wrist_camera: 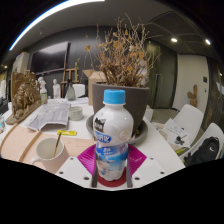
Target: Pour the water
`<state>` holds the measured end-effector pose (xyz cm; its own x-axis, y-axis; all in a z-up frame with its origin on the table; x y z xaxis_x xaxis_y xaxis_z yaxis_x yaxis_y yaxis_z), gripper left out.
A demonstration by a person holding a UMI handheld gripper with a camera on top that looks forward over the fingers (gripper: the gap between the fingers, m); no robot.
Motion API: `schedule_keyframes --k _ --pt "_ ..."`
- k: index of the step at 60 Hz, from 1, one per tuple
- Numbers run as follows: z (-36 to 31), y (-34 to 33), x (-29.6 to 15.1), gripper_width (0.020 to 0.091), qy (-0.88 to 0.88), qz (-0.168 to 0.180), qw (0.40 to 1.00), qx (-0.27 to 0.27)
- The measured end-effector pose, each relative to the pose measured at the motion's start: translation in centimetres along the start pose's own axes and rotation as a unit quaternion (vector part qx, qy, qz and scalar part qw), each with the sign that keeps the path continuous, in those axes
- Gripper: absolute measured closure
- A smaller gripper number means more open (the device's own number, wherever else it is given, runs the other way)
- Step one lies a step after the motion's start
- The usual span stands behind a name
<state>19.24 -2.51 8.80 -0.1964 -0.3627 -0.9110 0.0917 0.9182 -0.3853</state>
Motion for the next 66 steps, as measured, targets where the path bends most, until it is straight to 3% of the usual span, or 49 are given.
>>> schedule_keyframes --k 5,13,16,20,21,44,66 --pt "0.1 0.1 0.2 0.0677 0.007 0.008 1.000 0.001" --pt "0.4 -0.3 0.3 0.0564 0.023 -0.004 1.000 0.010" --pt "0.4 -0.7 0.3 0.0451 0.027 -0.016 0.999 0.019" --pt "0.5 -1.4 0.0 0.0242 0.028 -0.025 0.999 0.026" --pt "0.5 -1.7 -0.1 0.0233 0.028 -0.027 0.999 0.028" --pt "-6.8 -18.3 -4.0 0.0252 0.064 -0.073 0.993 0.062" --pt "-16.5 -37.8 -1.7 0.0247 0.037 -0.096 0.993 0.059"
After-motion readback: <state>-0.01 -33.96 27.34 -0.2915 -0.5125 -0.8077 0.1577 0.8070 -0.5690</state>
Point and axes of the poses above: the point between the fingertips, and its own axes, seen from behind it with the camera up: z to the right, x down, y forward, the way the camera looks, the point moved 8 cm from there along -y, backward, against the way the camera looks, and after that the axes turned 13 degrees about y, right-handed, at the moved point
